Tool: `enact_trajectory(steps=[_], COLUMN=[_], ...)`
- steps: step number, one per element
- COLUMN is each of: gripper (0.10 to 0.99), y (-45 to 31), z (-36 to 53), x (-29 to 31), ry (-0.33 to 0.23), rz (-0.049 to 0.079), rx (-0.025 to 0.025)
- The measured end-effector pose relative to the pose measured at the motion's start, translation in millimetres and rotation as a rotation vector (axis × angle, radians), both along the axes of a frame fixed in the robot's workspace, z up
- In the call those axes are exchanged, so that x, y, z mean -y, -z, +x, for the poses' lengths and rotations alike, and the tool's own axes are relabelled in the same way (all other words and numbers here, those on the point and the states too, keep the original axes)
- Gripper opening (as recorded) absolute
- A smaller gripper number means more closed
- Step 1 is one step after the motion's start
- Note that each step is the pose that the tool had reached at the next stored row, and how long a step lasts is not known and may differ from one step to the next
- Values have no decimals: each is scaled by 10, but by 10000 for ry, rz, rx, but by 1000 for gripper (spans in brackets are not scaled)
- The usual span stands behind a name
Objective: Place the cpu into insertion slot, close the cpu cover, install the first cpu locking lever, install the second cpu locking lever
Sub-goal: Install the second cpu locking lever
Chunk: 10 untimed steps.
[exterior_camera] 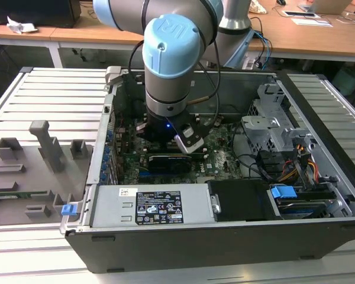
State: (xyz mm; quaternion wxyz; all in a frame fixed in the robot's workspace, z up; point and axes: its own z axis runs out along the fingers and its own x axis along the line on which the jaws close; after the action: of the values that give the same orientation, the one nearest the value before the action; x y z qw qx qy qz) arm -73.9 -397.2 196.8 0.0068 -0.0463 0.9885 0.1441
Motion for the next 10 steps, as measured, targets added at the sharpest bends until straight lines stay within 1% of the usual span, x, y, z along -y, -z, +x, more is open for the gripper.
enact_trajectory(steps=[4,8,10], gripper=[106,106,106], y=[19,22,-1], z=[-8,-24,-27], x=[-1,-1,0], ry=[-1,-5,-6], rz=[87,94,95], rx=[0,-1,0])
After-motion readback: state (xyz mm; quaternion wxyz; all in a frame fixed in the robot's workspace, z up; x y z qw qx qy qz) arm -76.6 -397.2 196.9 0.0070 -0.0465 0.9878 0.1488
